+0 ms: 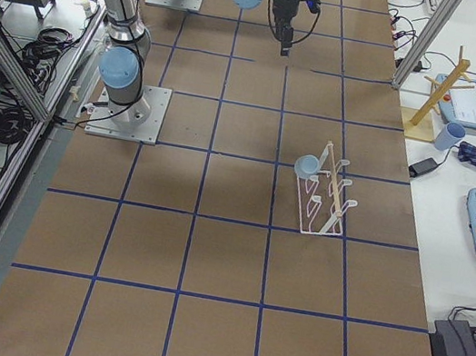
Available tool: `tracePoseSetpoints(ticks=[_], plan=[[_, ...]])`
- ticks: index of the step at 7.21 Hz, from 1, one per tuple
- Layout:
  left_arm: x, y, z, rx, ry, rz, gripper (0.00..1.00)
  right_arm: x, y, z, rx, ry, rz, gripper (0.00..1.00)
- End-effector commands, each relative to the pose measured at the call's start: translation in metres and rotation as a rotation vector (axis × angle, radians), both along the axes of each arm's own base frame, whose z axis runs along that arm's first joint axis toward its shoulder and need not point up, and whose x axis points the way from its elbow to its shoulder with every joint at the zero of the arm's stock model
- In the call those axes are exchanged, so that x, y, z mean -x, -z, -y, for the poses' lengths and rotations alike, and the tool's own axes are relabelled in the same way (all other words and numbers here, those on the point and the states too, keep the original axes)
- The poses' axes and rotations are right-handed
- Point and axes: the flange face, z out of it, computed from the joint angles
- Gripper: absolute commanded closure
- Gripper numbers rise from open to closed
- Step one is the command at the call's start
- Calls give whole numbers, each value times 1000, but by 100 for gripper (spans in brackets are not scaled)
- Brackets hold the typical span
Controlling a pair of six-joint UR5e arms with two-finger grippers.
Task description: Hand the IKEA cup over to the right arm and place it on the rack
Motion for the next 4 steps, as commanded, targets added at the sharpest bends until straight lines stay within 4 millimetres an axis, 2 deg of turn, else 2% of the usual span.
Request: tracePoseSetpoints(ticks=[1,2,3,4], plan=[[0,-1,-1,-1,0,2,0,22,-30,23,-39,84,19,0],[0,0,-1,-4,0,2,0,29,-39,41,-41,116,69,0],[0,1,-1,-6,0,3,0,30,-43,54,-32,229,114,0],[0,1,-1,-8,0,3,0,32,-37,57,-41,289,105,0]])
